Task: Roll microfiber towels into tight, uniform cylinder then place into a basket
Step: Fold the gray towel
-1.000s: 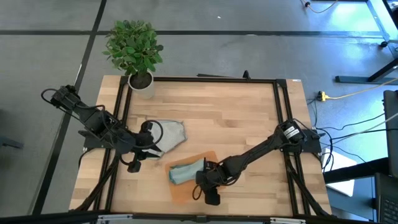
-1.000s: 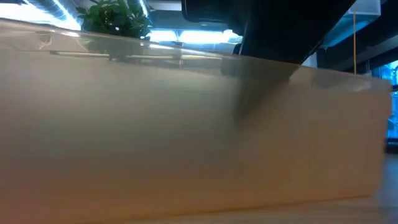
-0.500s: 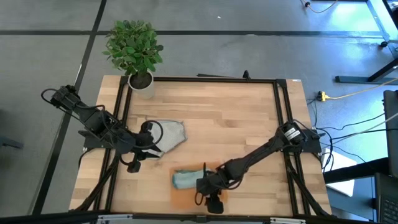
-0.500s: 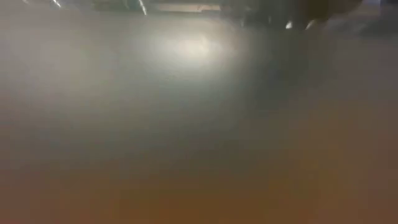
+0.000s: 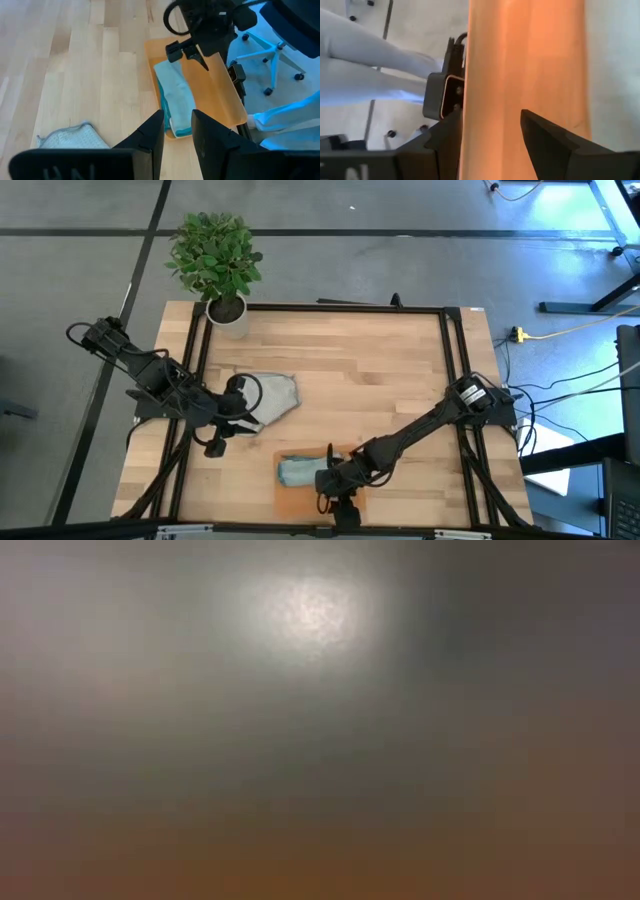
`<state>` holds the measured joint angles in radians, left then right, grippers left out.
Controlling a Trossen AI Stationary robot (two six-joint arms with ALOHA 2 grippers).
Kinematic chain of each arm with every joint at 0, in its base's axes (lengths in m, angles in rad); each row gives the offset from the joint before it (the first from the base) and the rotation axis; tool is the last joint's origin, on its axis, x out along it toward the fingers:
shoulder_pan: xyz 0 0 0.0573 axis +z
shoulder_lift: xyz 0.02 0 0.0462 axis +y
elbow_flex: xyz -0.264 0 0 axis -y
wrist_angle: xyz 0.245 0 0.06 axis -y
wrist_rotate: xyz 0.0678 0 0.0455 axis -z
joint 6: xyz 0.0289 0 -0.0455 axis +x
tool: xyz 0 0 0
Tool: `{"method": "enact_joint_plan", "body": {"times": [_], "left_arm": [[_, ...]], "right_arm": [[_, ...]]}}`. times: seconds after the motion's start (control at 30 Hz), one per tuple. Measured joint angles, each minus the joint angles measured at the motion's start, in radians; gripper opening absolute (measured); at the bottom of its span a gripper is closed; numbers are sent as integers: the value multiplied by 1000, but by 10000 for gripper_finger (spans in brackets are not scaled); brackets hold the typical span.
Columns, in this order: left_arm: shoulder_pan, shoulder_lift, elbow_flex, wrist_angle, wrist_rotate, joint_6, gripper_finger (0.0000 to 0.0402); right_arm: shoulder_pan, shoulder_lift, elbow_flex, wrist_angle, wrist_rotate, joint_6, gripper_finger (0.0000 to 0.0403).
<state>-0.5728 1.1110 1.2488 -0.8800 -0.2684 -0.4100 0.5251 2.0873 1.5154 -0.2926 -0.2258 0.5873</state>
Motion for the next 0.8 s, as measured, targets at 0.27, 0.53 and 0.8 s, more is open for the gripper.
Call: {"method": "enact_joint_plan", "body": {"times": [0.27,0.53,0.8], "left_arm": [[0,0,0,-38,-2,-129,89],[0,0,0,-120,-56,-342,89],[0,0,0,-216,-129,-476,89]], "right_arm": [[-42,-116,0,-200,250,-44,201],[-115,-195,0,-184,364,-96,201],[-230,-172,0,-150,355,-93,201]]}}
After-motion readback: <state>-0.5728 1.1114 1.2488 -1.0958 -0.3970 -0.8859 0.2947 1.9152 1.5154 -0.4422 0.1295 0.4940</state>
